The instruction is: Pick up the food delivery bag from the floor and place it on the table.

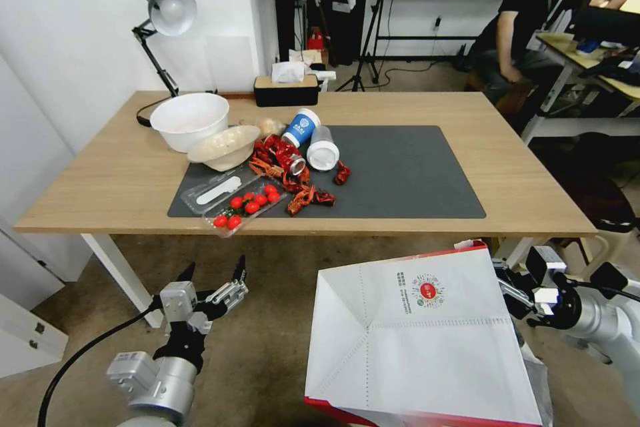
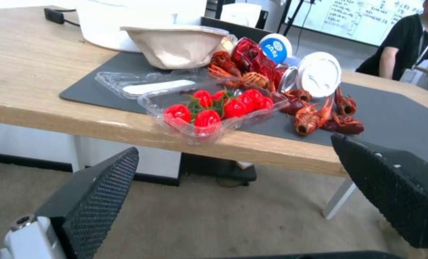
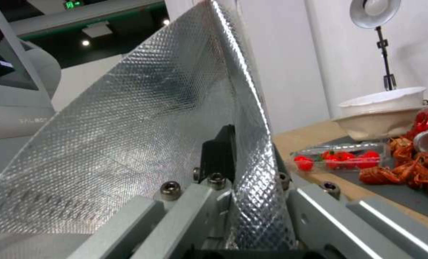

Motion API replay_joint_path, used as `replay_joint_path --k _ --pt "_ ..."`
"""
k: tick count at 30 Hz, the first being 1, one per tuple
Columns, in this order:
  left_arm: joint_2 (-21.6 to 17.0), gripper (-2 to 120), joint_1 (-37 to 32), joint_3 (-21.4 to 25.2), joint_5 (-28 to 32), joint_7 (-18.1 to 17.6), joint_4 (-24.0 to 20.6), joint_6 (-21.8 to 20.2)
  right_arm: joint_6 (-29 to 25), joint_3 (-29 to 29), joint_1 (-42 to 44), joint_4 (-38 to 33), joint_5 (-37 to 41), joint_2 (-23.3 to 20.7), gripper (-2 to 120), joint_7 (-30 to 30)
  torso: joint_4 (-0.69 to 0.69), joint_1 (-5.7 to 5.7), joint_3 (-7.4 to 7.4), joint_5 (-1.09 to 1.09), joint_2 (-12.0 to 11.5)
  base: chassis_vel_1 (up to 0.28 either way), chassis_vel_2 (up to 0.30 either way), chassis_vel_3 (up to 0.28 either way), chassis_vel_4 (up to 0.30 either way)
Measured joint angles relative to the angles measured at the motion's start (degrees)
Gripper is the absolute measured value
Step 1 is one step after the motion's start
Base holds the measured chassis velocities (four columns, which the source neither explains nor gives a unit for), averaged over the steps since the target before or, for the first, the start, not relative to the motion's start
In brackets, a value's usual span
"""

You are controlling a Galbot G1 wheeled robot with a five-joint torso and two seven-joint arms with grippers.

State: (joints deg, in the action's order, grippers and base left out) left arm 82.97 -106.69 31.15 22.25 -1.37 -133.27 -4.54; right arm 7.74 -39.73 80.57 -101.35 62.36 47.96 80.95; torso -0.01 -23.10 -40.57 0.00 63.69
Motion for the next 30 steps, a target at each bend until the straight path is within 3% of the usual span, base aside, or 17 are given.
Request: replay_joint_path --k 17,22,25,30 --pt "-0.54 100 -0.32 0.03 1.69 0.36 -0.44 1.22 0.5 -4.79 2.12 -1.91 4.12 -1.58 0 -2.64 0.01 0.16 0.2 0.0 -0.36 0.0 0.0 0.0 0.0" --pt "-1.2 100 -0.29 0.19 2.34 -0.83 -0.43 1.54 0.59 -9.46 4.13 -3.79 7.51 -3.8 0 -5.22 0.0 0.21 0.26 -0.07 -0.46 0.0 0.0 0.0 0.0" --pt "-1.76 100 -0.28 0.17 2.54 -1.05 -0.37 1.57 0.39 -12.98 5.71 -6.05 11.55 -5.05 0 -9.55 -0.02 0.23 0.29 0.03 -0.51 0.0 0.0 0.0 0.0" --pt "-2.16 100 -0.27 0.17 2.58 -0.87 -0.33 1.56 -0.16 -15.18 6.6 -8.04 15.28 -5.73 0 -14.26 -0.01 0.25 0.31 -0.03 -0.55 0.0 0.0 0.0 0.0"
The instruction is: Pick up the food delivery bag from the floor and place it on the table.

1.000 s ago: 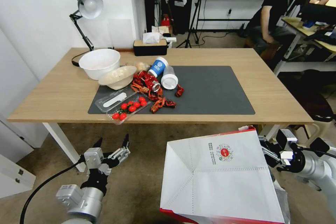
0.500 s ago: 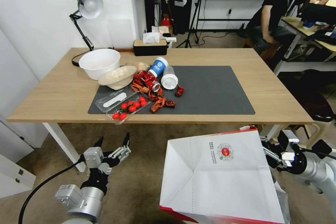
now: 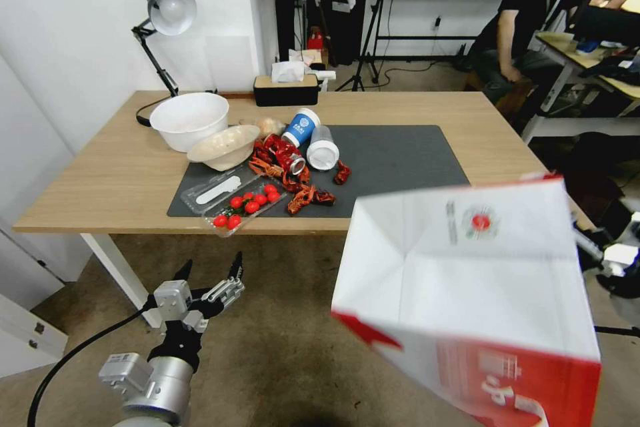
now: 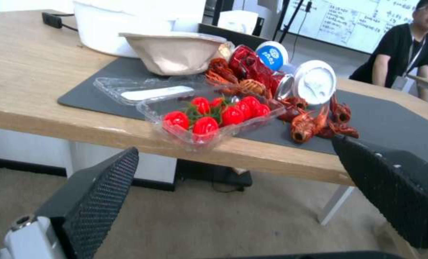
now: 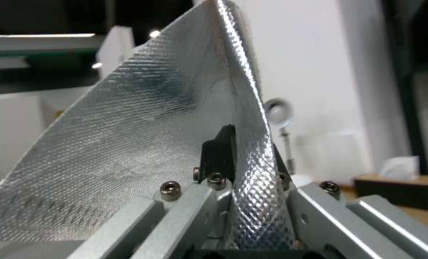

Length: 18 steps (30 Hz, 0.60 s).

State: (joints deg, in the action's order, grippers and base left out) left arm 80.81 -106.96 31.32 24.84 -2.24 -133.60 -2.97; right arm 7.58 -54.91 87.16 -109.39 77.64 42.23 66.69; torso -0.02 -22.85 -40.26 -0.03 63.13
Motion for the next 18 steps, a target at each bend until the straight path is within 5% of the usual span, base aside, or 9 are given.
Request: replay_joint_path --k 10,17,18 --pt "-0.27 100 0.11 -0.17 -0.07 0.48 0.0 -0.04 -1.94 -4.91 1.02 -4.61 6.19 -2.03 0 -13.57 0.01 0.02 0.05 0.03 -0.07 0.0 0.0 0.0 0.0" --pt "0.25 100 -0.13 -0.1 -0.53 0.62 0.27 0.29 -7.14 -4.31 -5.04 -8.41 9.09 -7.86 0 -52.13 0.01 0.06 0.09 0.03 -0.16 0.0 0.0 0.0 0.0" --pt "0.25 100 -0.13 -0.1 -0.53 0.62 0.27 0.29 -7.14 -4.31 -5.04 -8.41 9.09 -7.86 0 -52.13 0.01 0.06 0.09 0.03 -0.16 0.0 0.0 0.0 0.0"
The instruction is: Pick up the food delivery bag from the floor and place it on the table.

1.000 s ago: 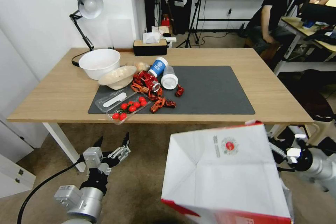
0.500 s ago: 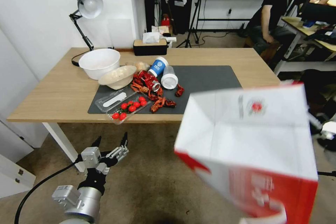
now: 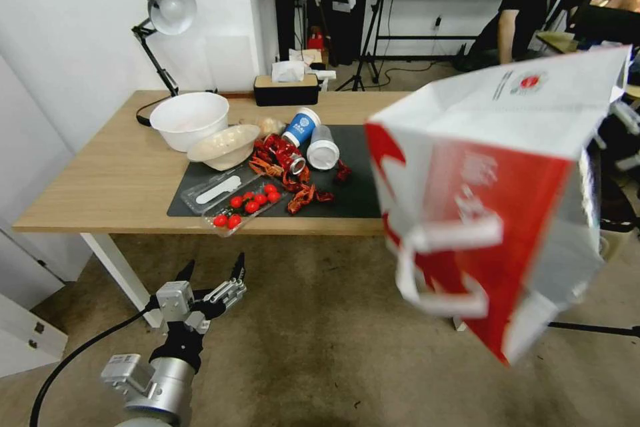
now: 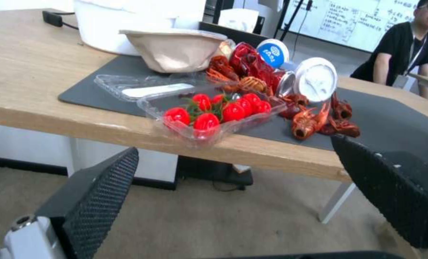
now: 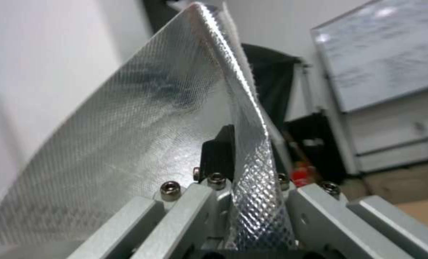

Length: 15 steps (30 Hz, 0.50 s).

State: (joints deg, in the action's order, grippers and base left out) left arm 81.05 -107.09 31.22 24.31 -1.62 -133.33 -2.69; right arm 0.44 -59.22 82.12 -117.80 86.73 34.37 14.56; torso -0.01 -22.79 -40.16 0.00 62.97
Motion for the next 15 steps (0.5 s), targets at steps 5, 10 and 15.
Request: replay_joint_path --k 5,10,15 --pt "-0.09 100 0.12 0.16 -0.02 0.03 0.55 0.06 0.48 5.57 -8.56 3.04 2.25 -2.94 0 -16.31 0.0 0.01 0.01 0.0 -0.04 0.0 0.0 0.0 0.0" --pt "-0.22 100 0.45 0.39 0.02 0.06 1.09 0.18 1.18 9.23 -12.85 7.41 3.68 -5.13 0 -17.11 -0.02 0.03 0.03 0.0 -0.05 0.0 0.0 0.0 0.0" --pt "0.05 100 0.62 0.42 0.1 0.11 1.31 0.31 1.33 14.12 -17.37 10.75 4.74 -5.66 0 -17.31 -0.01 0.03 0.04 -0.01 -0.07 0.0 0.0 0.0 0.0"
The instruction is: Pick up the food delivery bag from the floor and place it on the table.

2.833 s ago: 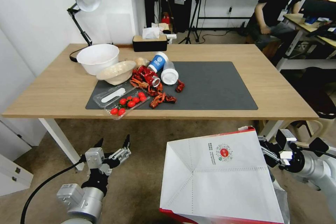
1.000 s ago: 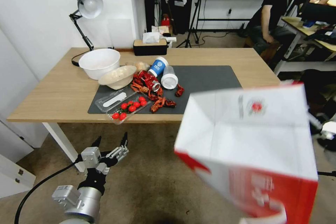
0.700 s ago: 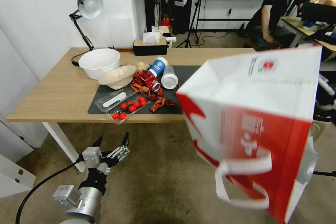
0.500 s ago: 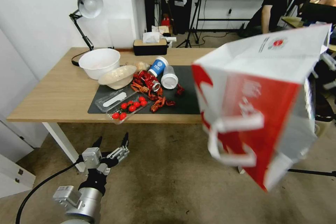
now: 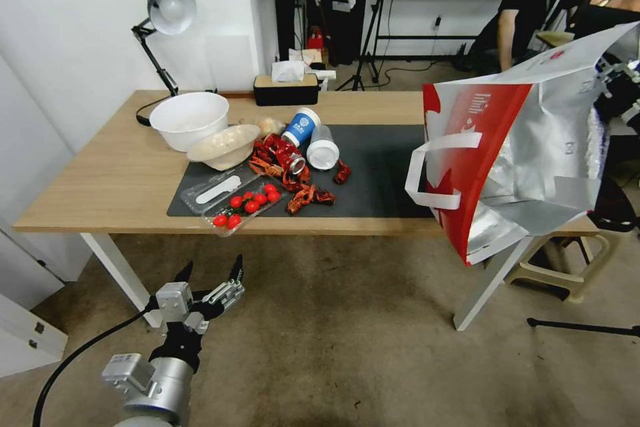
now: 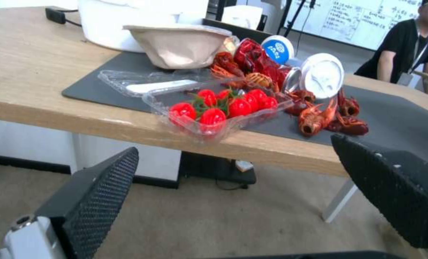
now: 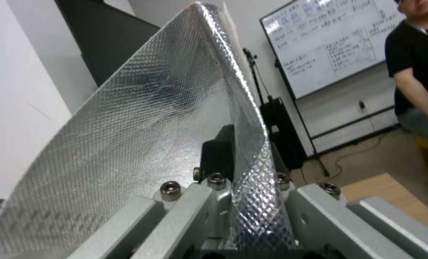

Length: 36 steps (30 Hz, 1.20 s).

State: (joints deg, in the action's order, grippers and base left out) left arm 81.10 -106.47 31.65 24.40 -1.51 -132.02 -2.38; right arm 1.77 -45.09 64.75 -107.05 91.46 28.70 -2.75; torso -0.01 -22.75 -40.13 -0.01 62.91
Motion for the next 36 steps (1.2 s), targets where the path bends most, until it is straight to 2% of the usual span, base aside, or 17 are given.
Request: replay_joint_path --k 6,14,25,36 --pt "0.08 100 -0.13 0.32 0.15 0.02 0.08 0.43 0.54 4.04 -3.14 2.43 -0.02 0.78 0 -0.94 0.01 0.0 0.01 0.0 -0.01 0.0 0.0 0.0 0.0" --pt "0.04 100 -0.36 0.53 0.23 0.05 0.05 0.79 0.71 5.15 -4.09 3.11 -1.18 1.44 0 -3.22 0.0 0.01 0.02 0.01 -0.02 0.0 0.0 0.0 0.0" --pt "0.5 100 -0.48 0.52 -0.19 0.87 -0.19 0.87 5.04 5.54 -5.14 3.7 -1.31 0.26 0 -8.25 0.0 0.02 0.02 0.01 -0.02 0.0 0.0 0.0 0.0" --pt "0.58 100 -0.37 0.66 -0.17 1.03 -0.14 1.27 6.75 10.92 -11.13 5.55 -2.64 -0.92 0 -11.17 0.0 0.01 0.02 0.0 -0.03 0.0 0.0 0.0 0.0"
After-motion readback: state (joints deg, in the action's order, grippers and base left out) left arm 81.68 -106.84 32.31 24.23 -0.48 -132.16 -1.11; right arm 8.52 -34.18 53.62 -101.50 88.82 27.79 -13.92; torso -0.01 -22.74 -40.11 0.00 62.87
